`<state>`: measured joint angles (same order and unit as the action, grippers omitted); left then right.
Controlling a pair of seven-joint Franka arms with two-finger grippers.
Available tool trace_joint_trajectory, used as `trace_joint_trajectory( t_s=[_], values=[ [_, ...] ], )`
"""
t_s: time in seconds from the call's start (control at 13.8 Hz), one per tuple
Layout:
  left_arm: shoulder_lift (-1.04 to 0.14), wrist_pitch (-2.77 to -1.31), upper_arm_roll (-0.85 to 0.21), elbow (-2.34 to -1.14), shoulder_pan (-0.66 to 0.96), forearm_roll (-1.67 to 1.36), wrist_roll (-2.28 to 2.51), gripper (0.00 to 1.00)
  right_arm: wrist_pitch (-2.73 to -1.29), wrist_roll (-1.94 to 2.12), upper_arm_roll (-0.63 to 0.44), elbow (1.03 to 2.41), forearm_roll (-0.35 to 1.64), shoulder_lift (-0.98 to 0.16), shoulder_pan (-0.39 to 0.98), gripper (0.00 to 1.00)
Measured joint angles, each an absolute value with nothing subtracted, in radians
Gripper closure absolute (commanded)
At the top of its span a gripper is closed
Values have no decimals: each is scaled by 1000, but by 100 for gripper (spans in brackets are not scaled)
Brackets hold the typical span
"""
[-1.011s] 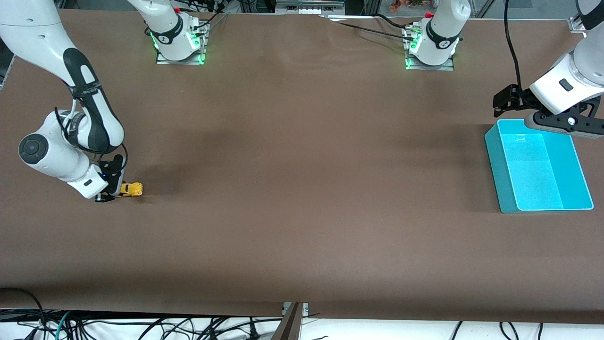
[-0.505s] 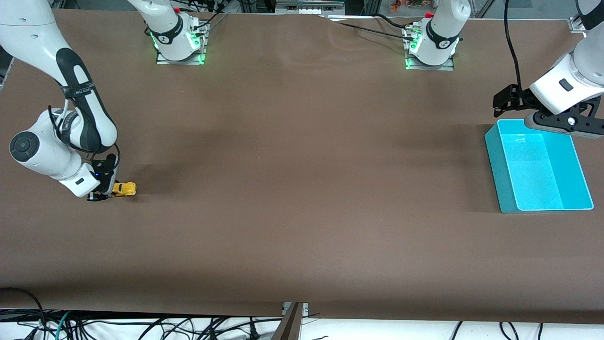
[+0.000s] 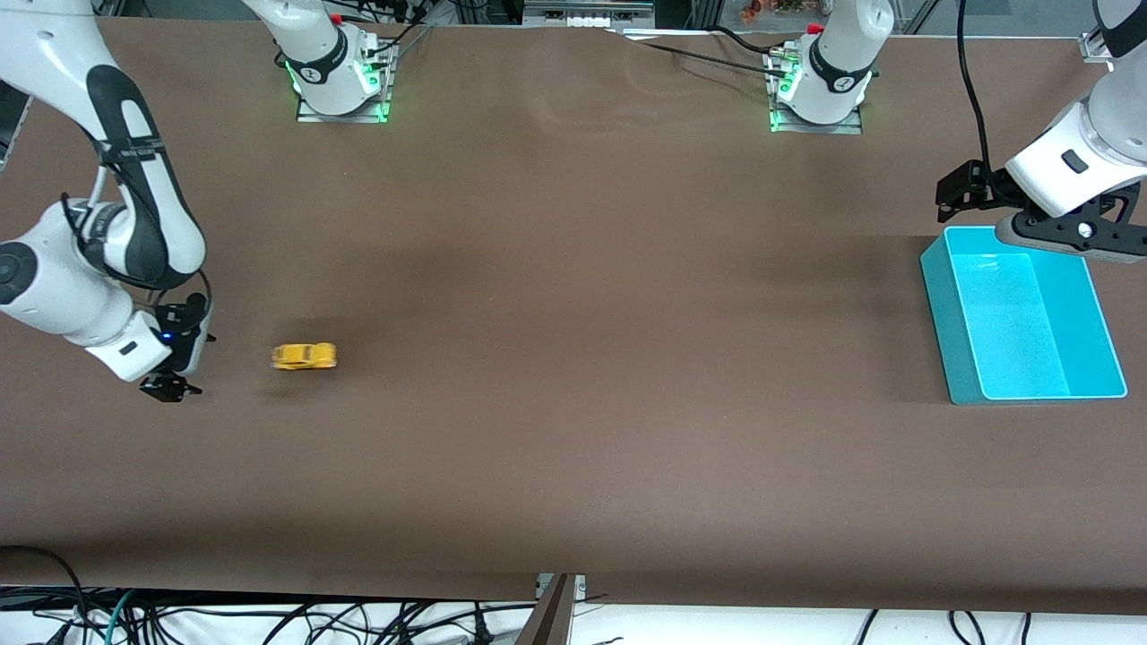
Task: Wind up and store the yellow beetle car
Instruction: 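Open the right gripper to release the wound car, then withdraw the right gripper while the left gripper reaches toward the car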
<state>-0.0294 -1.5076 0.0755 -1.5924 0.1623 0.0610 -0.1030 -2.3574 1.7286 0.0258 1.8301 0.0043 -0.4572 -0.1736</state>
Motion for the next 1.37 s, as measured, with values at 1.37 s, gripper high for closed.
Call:
trace_joint_trajectory(
  t_s=[1.37],
  values=[
    [-53,-1509,78,-1593,156,61,-103,0,-1563,441,161,1368,54,-317,-164,0]
  ],
)
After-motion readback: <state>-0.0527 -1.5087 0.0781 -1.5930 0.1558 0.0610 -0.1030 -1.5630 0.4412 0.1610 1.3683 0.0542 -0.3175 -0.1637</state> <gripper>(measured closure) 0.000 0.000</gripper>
